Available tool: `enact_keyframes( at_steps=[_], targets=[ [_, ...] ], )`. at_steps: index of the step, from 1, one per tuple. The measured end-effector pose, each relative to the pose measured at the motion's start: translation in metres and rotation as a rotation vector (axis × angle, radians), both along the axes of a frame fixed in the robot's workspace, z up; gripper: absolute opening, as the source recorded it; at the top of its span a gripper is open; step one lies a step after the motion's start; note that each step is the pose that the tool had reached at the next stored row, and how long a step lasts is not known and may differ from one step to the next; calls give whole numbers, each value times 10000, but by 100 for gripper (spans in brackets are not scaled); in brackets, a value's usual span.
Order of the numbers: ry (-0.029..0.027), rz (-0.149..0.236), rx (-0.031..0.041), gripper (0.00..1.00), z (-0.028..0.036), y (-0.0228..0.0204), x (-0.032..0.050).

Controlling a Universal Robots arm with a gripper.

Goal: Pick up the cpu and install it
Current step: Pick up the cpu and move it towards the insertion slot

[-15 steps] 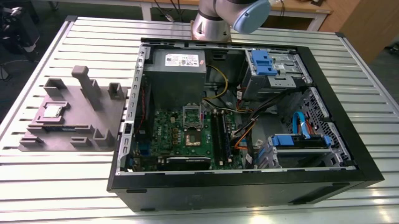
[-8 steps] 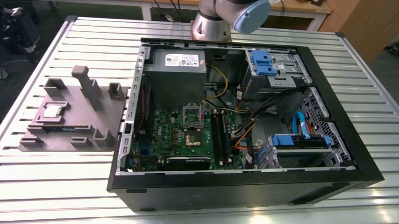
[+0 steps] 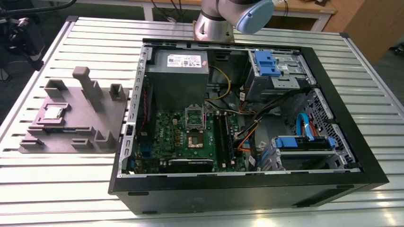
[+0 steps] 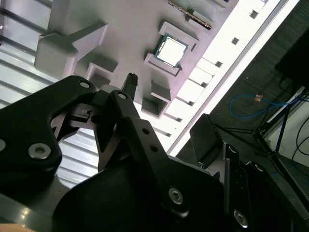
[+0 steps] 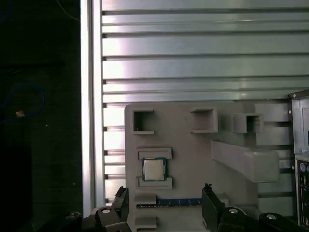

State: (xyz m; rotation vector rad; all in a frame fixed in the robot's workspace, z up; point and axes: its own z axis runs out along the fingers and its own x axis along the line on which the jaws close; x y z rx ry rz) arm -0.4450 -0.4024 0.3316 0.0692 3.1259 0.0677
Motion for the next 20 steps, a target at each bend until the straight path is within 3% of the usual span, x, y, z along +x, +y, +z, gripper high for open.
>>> enact_keyframes(
  at_steps=[20],
  targets=[
    [0,1,0,71,-55,-3,1]
  ],
)
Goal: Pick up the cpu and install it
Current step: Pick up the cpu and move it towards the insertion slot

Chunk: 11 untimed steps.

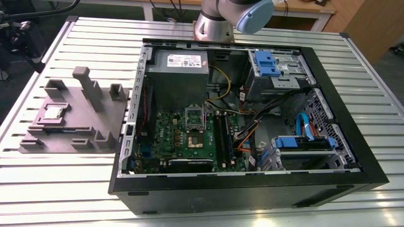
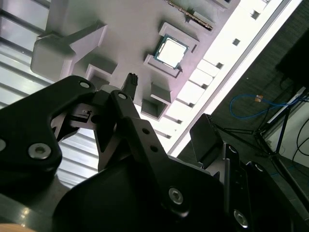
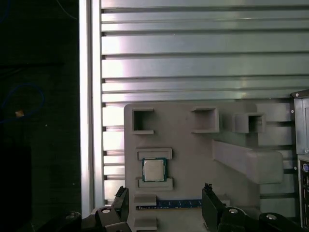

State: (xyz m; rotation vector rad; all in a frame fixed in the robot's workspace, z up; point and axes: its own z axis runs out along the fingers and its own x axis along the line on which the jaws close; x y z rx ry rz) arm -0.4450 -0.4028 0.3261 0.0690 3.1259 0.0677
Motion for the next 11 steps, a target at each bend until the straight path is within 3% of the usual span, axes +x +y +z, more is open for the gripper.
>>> enact_keyframes(
  at_steps=[11],
  targets=[
    [1,0,0,71,-19,0,0]
  ],
)
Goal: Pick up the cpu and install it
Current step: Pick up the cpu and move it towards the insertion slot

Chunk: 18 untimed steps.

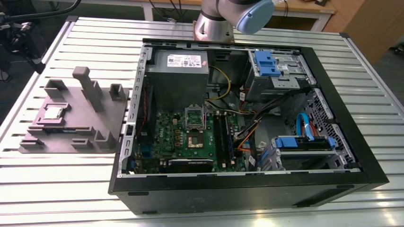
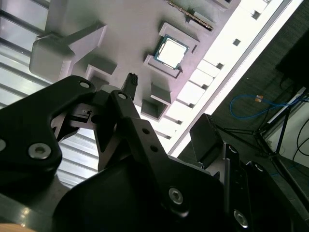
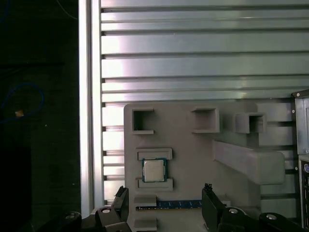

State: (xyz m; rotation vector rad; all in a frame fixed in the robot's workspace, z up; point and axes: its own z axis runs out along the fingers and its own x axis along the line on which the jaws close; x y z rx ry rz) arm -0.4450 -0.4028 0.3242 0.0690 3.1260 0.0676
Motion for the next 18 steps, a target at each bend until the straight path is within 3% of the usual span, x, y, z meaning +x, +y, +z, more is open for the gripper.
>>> enact_keyframes(
  at_steps=[12,14,18],
  targets=[
    [0,0,0,71,-24,0,0],
    [0,0,16,71,-103,0,0],
    [-3,0,18,71,-113,0,0]
  ],
)
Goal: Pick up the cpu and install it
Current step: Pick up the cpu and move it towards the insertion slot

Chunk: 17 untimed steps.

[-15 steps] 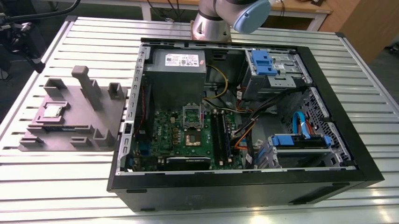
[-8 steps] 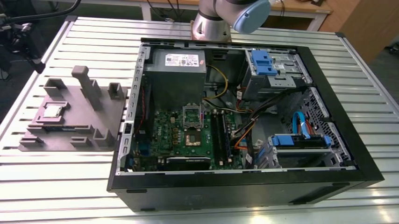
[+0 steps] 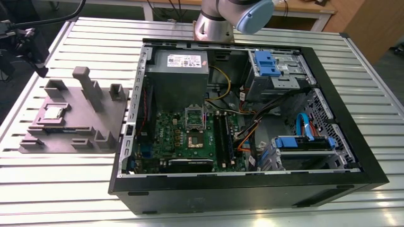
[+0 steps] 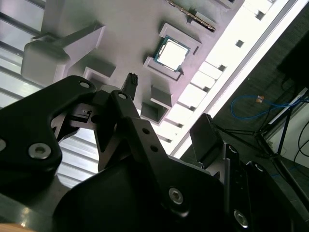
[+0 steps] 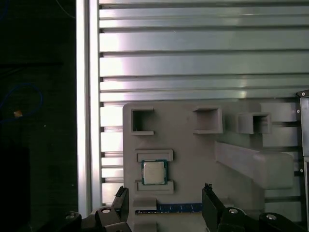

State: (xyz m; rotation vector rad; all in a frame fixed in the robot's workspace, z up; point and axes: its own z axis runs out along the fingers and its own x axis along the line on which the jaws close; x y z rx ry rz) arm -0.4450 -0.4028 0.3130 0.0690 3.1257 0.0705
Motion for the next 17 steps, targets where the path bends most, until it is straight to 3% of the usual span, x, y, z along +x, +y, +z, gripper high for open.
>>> enact_keyframes(
  at_steps=[7,17],
  targets=[
    [2,0,-1,71,-49,0,0],
    [2,0,-4,71,-193,0,0]
  ],
)
